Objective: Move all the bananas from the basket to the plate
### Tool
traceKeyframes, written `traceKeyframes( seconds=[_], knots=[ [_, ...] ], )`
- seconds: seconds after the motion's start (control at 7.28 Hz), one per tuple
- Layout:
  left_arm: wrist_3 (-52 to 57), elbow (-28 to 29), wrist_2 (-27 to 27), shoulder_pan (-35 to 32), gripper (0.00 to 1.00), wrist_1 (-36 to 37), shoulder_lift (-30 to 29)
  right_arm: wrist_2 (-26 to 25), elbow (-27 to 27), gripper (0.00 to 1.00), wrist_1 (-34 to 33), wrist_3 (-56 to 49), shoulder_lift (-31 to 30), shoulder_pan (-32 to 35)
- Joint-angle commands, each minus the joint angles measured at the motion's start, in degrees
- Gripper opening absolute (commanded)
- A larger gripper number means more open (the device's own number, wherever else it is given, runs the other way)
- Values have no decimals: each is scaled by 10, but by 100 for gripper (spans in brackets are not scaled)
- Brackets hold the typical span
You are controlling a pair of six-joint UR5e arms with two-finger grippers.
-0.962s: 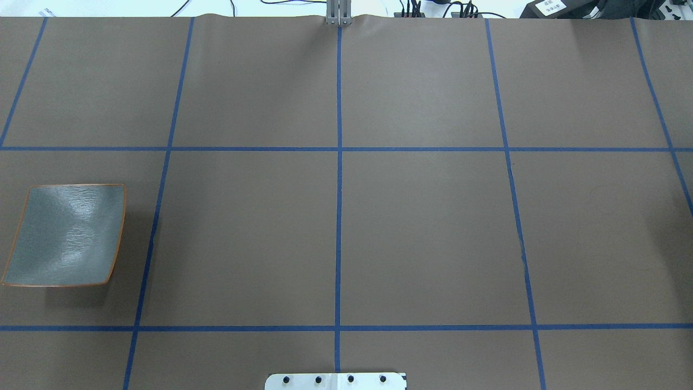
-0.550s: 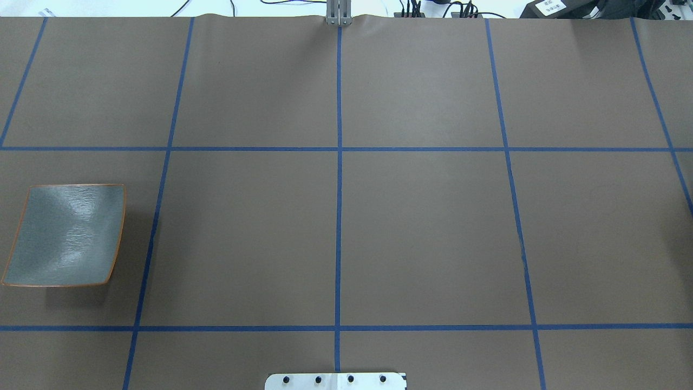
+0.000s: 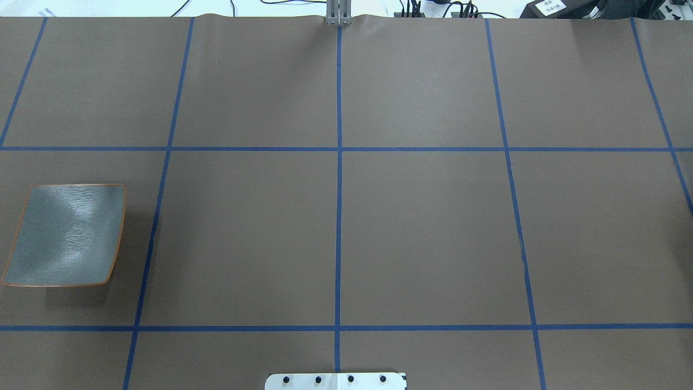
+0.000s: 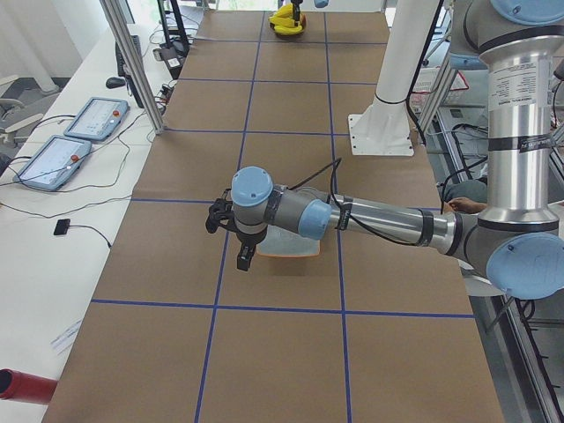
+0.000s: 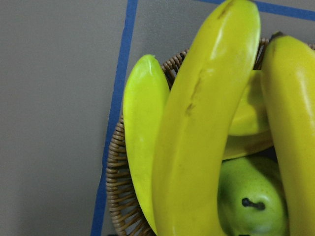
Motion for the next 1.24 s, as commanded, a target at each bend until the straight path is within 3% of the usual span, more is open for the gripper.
traceKeyframes(
  seconds=[0.0,0.27,0.55,1.1],
  knots=[
    [1,1,0,0,100,0,1,-2,-1,39,1,-2,2,0],
    [1,2,0,0,100,0,1,-2,-1,23,1,-4,4,0],
    [1,2,1,0,100,0,1,-1,1,0,1,-5,5,0],
    [1,1,0,0,100,0,1,11,44,0,-4,-4,-3,4]
  ],
)
